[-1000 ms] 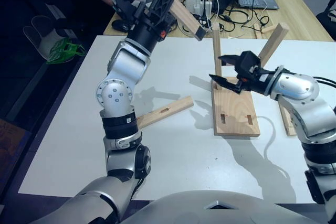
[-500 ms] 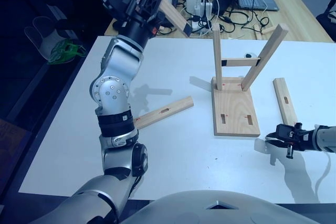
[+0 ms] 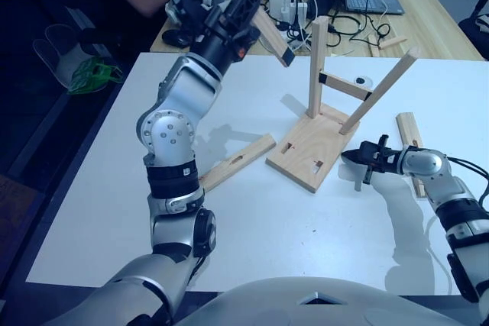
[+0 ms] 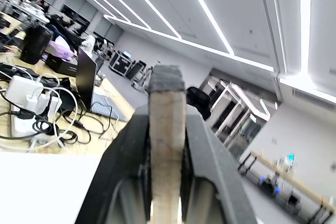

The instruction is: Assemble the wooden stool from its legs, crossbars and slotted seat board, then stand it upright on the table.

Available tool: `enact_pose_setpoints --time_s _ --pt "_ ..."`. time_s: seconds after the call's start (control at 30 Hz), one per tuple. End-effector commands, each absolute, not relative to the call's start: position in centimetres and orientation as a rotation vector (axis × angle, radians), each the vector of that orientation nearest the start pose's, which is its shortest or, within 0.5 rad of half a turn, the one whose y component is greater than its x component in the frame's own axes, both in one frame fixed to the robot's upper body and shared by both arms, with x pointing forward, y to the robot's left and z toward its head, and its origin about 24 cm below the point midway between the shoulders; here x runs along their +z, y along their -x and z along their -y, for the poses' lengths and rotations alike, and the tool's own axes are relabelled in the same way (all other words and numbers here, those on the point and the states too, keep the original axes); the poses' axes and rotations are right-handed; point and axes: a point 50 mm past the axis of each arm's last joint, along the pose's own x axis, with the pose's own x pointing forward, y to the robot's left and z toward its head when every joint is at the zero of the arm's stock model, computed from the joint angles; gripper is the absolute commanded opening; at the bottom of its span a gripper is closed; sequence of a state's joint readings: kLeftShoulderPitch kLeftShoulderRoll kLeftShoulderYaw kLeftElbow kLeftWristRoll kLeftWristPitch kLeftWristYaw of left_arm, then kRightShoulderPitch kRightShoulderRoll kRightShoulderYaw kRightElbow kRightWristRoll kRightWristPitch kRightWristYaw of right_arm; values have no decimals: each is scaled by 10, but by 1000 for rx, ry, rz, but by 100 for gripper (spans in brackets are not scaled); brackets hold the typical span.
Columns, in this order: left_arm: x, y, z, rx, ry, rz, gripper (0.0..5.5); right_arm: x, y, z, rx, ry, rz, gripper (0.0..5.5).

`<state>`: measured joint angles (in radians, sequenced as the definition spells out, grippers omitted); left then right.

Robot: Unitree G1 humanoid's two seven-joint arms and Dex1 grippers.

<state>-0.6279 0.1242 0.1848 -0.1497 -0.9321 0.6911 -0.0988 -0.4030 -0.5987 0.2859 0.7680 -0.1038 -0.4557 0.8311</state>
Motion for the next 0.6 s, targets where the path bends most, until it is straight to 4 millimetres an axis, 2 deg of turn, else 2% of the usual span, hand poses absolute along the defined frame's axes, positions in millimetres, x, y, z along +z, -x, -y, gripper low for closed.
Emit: enact_pose_setpoints --time_s 0.03,0.23,0.33,0.43,0.6 --pt "208 -306 -109 -757 509 78 40 3 -274 239 934 662 -375 0" --pt "183 -301 -127 -736 265 13 40 16 -257 259 778 593 -314 0" --pt "162 -289 -148 -762 82 -66 40 18 -243 261 671 517 -288 0" --pt "140 -281 -165 -760 32 -153 40 12 -229 256 564 416 -289 0" --pt "108 -273 -175 -723 13 -262 40 6 -221 236 509 340 -278 0"
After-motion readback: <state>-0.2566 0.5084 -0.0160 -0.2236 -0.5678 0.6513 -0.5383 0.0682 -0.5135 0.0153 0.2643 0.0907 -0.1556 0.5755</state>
